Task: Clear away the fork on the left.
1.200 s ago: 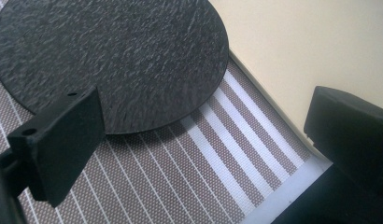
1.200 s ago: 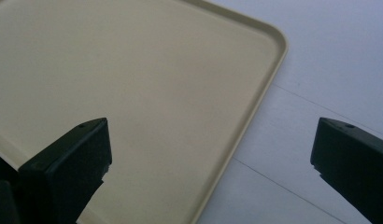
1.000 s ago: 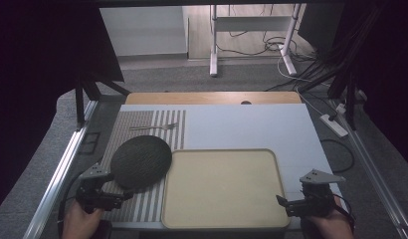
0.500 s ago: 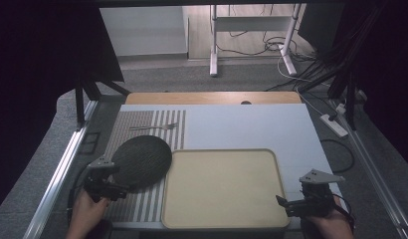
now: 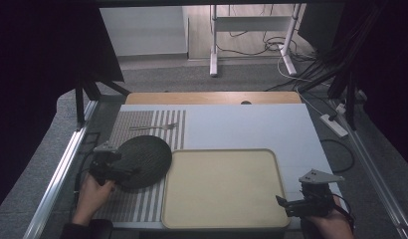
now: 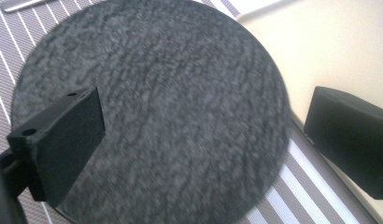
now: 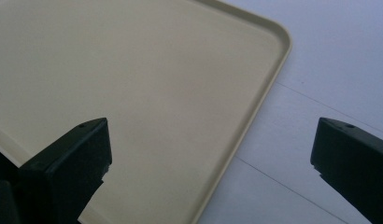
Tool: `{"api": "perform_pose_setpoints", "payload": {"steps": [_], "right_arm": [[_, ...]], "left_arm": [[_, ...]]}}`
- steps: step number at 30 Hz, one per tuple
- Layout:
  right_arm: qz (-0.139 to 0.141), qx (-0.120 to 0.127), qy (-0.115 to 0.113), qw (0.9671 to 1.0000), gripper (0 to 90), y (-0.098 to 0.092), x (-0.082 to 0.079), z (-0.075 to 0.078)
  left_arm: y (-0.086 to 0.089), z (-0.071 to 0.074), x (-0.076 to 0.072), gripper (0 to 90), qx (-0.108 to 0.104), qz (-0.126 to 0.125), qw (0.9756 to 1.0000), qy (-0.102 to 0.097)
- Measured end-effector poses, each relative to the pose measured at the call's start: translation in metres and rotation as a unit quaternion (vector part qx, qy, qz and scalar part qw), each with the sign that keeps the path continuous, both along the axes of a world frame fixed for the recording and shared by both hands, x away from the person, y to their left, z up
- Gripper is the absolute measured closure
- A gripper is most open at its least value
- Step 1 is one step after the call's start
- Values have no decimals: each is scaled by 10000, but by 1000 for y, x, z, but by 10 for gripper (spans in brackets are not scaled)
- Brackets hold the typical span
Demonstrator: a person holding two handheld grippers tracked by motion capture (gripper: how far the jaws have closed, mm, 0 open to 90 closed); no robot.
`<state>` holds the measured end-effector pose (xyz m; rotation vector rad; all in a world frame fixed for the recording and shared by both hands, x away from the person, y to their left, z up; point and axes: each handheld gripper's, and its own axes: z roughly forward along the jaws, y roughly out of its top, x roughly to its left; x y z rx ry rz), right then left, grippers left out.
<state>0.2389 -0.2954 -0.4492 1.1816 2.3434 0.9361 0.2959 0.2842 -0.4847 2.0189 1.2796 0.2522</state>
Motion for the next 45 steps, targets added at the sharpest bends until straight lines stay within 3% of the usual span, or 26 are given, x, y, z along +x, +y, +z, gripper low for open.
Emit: {"api": "perform_pose_setpoints", "payload": {"steps": [4, 17, 24, 29, 38, 42, 45], "right_arm": [[-25, 7, 9, 10000, 0, 0, 0, 0], [-36, 2, 21, 10000, 0, 0, 1, 0], [-22, 1, 28, 10000, 0, 0, 1, 0], [-17, 3, 29, 10000, 0, 0, 1, 0], [-24, -4, 35, 10000, 0, 0, 1, 0], [-23, -11, 38, 10000, 0, 0, 1, 0], [-22, -11, 38, 10000, 0, 0, 1, -1]], "left_arm": [[-2, 0, 17, 0, 168, 21, 9999, 14], [3, -3, 55, 0, 102, 155, 9998, 111], [1, -5, 79, 0, 340, 382, 9986, 115], [2, -6, 92, 0, 262, 367, 9989, 139], [3, -11, 114, 0, 479, 346, 9979, 254], [5, -14, 125, 0, 418, 410, 9977, 335], [4, -16, 133, 0, 496, 417, 9972, 379]]}}
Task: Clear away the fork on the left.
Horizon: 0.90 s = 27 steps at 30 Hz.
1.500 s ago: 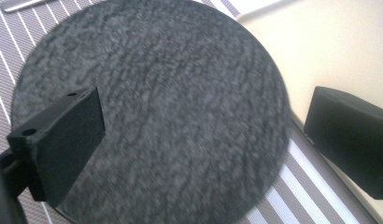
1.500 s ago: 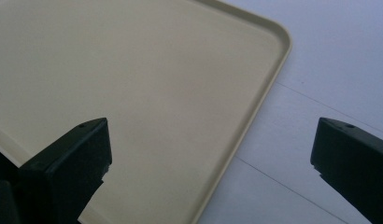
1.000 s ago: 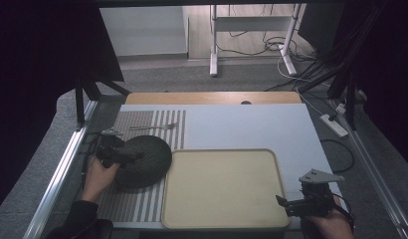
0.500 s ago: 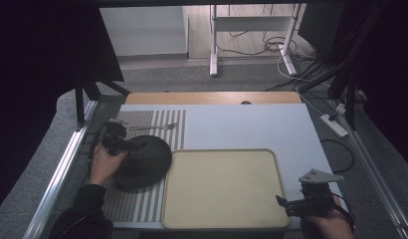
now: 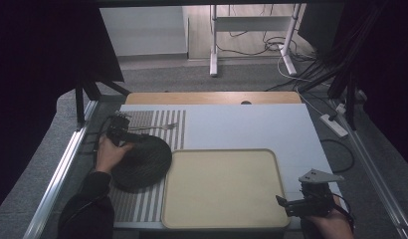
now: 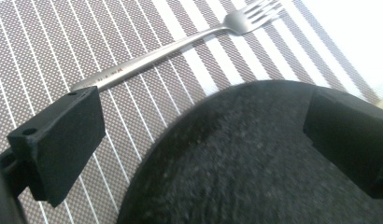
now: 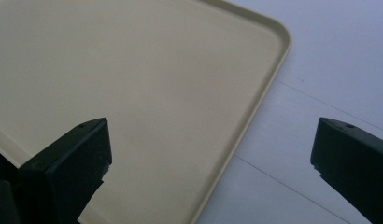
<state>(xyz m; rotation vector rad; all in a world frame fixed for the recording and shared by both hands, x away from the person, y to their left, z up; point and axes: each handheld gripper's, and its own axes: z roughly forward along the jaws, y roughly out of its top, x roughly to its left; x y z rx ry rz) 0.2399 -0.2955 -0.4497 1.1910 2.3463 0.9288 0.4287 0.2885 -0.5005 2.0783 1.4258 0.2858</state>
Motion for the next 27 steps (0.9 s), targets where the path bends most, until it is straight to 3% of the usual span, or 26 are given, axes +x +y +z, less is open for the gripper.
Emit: {"api": "perform_pose_setpoints", "payload": {"steps": [10, 13, 15, 17, 24, 27], "right_arm": [[-15, -15, 10, 10000, 0, 0, 0, 0], [-4, -5, 7, 10000, 0, 0, 0, 0], [-6, -1, 8, 10000, 0, 0, 0, 0], [-7, -1, 12, 10000, 0, 0, 0, 0], [3, -11, 11, 10000, 0, 0, 0, 0], [4, -9, 12, 10000, 0, 0, 0, 0]], "left_arm": [[-2, -5, 23, 10, 122, 68, 9999, 63], [0, -5, 33, 86, 326, 131, 9994, 53], [4, -5, 38, 217, 333, 95, 9994, 64], [8, -5, 42, 336, 379, 222, 9990, 61], [18, -12, 57, 856, 484, 355, 9981, 157], [22, -16, 64, 890, 512, 456, 9974, 199]]}}
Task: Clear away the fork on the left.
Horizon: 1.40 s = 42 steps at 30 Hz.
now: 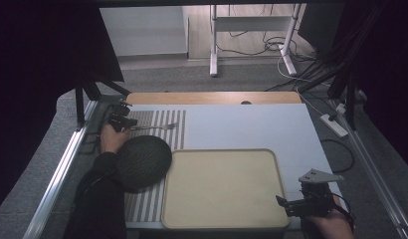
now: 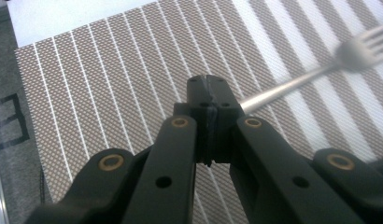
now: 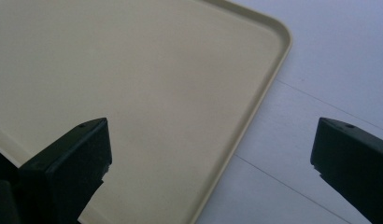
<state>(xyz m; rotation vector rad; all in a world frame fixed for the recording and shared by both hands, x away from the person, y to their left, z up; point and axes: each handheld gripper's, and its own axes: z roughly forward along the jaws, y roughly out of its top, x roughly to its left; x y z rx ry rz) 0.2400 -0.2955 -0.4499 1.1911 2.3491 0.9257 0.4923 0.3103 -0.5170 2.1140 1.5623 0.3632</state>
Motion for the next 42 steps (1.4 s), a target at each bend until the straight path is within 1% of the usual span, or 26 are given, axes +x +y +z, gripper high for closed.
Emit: {"api": "perform_pose_setpoints", "payload": {"steps": [2, 3, 4, 5, 7, 9, 10, 11, 12, 17, 19, 20, 21, 23, 24, 26, 27, 29, 31, 32, 37, 38, 39, 40, 41, 42], "right_arm": [[4, 3, 4, 10000, 0, 0, 0, 0], [4, 3, 4, 10000, 0, 0, 0, 0], [7, 2, 5, 10000, 0, 0, 0, 0], [12, 2, 4, 10000, 0, 0, 0, 0], [8, 5, 8, 10000, 0, 0, 0, 0], [11, 7, 7, 10000, 0, 0, 0, 0], [9, 6, 7, 10000, 0, 0, 0, 0], [9, 6, 7, 10000, 0, 0, 0, 0], [15, 4, -1, 10000, 0, 0, -1, 0], [51, -39, -18, 10000, 0, 1, -1, 0], [60, -47, -13, 10000, 0, 1, -1, 0], [67, -52, -14, 10000, 0, 1, -1, 0], [74, -56, -16, 10000, 0, 1, -1, 0], [89, -74, -17, 9999, 0, 1, -2, 0], [89, -86, -18, 9999, 0, 1, -2, 0], [96, -79, -22, 9999, 0, 2, -2, 0], [108, -84, -24, 9999, 0, 2, -2, 0], [114, -86, -30, 9999, 0, 2, -2, 0], [114, -90, -31, 9999, 0, 2, -2, 0], [121, -93, -29, 9999, 0, 2, -2, 0], [128, -93, -26, 9999, 0, 2, -2, 0], [131, -89, -22, 9999, 0, 2, -2, 0], [132, -89, -25, 9999, 0, 2, -2, 0], [136, -92, -28, 9999, 0, 2, -2, 0], [136, -92, -28, 9999, 0, 2, -2, 0], [140, -94, -26, 9999, 0, 2, -2, 0]], "left_arm": [[1, -5, 4, 890, 76, 42, 9999, 60], [1, -5, 4, 890, 76, 42, 9999, 60], [1, -10, 8, 890, 187, 50, 9997, 144], [2, -11, 9, 890, 226, 39, 9996, 173], [4, -11, 8, 891, 119, 67, 9997, 208], [3, -10, 6, 891, 148, 13, 9995, 282], [2, -9, 4, 891, 207, -28, 9992, 341], [2, -9, 4, 892, 207, -28, 9992, 341], [0, -8, 1, 892, 232, -114, 9988, 427], [-6, -4, -7, 892, 338, -332, 9968, 638], [-8, -3, -10, 892, 309, -383, 9962, 714], [-8, -3, -11, 891, 338, -428, 9957, 748], [-8, -3, -11, 891, 338, -428, 9957, 748], [-10, -2, -14, 891, 278, -495, 9946, 872], [-10, -1, -15, 892, 309, -538, 9940, 900], [-11, -1, -16, 891, 267, -555, 9937, 937], [-11, 0, -17, 892, 139, -621, 9925, 1048], [-12, 0, -17, 891, 117, -701, 9910, 1132], [-12, 0, -18, 891, 116, -700, 9909, 1146], [-12, 0, -18, 892, 59, -648, 9911, 1159], [-9, -1, -17, 890, -44, -676, 9910, 1157], [-7, 0, -17, 888, -81, -628, 9917, 1122], [-5, 1, -16, 843, -71, -574, 9925, 1074], [-4, 2, -16, 804, -163, -524, 9931, 1034], [-4, 2, -16, 782, -163, -524, 9931, 1034], [-3, 5, -15, 736, -308, -461, 9942, 917]]}}
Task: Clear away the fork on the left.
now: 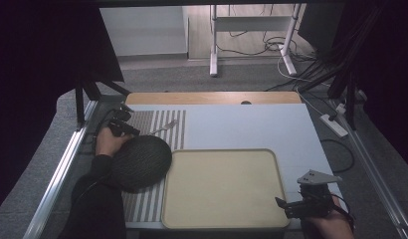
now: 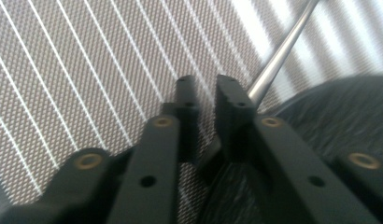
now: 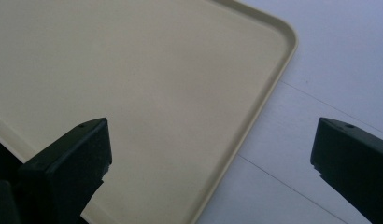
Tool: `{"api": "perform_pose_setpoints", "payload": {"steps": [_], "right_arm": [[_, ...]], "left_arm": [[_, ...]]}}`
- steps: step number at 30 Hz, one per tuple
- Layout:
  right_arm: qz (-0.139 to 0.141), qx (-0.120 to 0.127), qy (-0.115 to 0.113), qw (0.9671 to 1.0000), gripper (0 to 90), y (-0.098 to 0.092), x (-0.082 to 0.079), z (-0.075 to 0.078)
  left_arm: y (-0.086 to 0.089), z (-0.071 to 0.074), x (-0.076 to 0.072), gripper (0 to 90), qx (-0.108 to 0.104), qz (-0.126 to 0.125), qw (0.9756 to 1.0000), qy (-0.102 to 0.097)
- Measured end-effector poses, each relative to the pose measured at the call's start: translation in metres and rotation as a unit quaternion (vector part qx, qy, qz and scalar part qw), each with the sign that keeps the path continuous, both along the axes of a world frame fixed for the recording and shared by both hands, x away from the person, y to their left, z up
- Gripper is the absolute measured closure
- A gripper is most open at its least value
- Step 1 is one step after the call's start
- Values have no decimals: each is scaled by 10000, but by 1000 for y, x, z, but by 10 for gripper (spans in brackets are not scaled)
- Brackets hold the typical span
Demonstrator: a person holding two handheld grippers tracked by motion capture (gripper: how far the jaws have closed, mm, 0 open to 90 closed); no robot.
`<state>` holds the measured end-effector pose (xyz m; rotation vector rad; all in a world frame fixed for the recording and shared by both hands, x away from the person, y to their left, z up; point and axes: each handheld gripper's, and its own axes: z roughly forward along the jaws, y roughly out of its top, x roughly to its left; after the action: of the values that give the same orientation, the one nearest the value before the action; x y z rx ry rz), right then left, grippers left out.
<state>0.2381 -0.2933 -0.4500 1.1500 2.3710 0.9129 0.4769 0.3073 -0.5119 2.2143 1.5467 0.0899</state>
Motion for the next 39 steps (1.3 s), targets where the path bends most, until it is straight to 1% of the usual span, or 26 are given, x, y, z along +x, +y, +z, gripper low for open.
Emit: {"api": "perform_pose_setpoints", "payload": {"steps": [2, 4, 5, 9, 11, 12, 14, 15, 16, 17, 18, 19, 20, 21, 25, 26, 27, 28, 29, 30, 31, 32, 33, 35, 37, 39], "right_arm": [[0, 0, 0, 10000, 0, 0, 0, 0], [-1, -3, 1, 10000, 0, 0, 0, 0], [-1, -1, -1, 10000, 0, 0, 0, 0], [2, -5, 6, 10000, 0, 0, 0, 0], [6, -8, 5, 10000, 0, 0, 0, 0], [6, -9, 7, 10000, 0, 0, 0, 0], [6, -10, 9, 10000, 0, 0, 0, 0], [7, -11, 9, 10000, 0, 0, 0, 0], [8, -12, 11, 10000, 0, 0, 0, 0], [8, -12, 11, 10000, 0, 0, 0, 0], [10, -10, 18, 10000, 0, 0, 0, 0], [10, -10, 18, 10000, 0, 0, 0, 0], [12, -13, 18, 10000, 0, 0, 0, 0], [9, -12, 14, 10000, 0, 0, 0, 0], [13, -16, 12, 10000, 0, 0, 0, 0], [14, -15, 11, 10000, 0, 0, 0, 0], [14, -15, 11, 10000, 0, 0, 0, 0], [16, -14, 19, 10000, 0, 0, 0, 0], [16, -14, 19, 10000, 0, 0, 0, 0], [16, -13, 12, 10000, 0, 0, 0, 0], [16, -13, 11, 10000, 0, 0, 0, 0], [19, -13, 11, 10000, 0, 0, 0, 0], [21, -17, 11, 10000, 0, 0, 0, 0], [24, -19, 12, 10000, 0, 0, 0, 0], [27, -20, 10, 10000, 0, 0, 0, 0], [33, -36, 14, 10000, 0, 0, 0, 0]], "left_arm": [[0, 2, 2, 610, -128, 77, 9998, -117], [-2, 4, 3, 477, -252, 52, 9993, -255], [-4, 4, 4, 430, -268, 40, 9993, -272], [-14, 4, 8, 271, -411, -56, 9988, -265], [-19, 4, 11, 190, -462, -141, 9986, -211], [-22, 3, 12, 175, -489, -221, 9984, -198], [-29, 3, 15, 73, -455, -275, 9984, -209], [-32, 3, 16, 55, -438, -331, 9983, -217], [-36, 2, 17, 26, -374, -388, 9983, -237], [-36, 2, 17, 0, -374, -388, 9983, -237], [-44, 1, 19, 0, -187, -508, 9983, -227], [-44, 1, 19, 0, -187, -508, 9983, -227], [-51, -1, 20, 0, -130, -600, 9979, -209], [-54, -2, 22, 0, -107, -634, 9978, -176], [-66, -8, 25, 0, 132, -771, 9969, -81], [-68, -10, 26, 0, 227, -792, 9966, -66], [-68, -10, 26, 0, 227, -792, 9966, -66], [-72, -14, 28, 0, 454, -812, 9957, -20], [-72, -14, 28, 0, 454, -812, 9957, -20], [-74, -16, 29, 0, 654, -833, 9944, -33], [-76, -17, 28, 0, 711, -847, 9939, -38], [-76, -16, 28, 0, 743, -865, 9935, -32], [-76, -16, 28, 0, 722, -850, 9938, -27], [-76, -17, 28, 0, 733, -873, 9935, -42], [-74, -16, 28, 28, 739, -892, 9933, -39], [-72, -14, 28, 82, 731, -915, 9931, -73]]}}
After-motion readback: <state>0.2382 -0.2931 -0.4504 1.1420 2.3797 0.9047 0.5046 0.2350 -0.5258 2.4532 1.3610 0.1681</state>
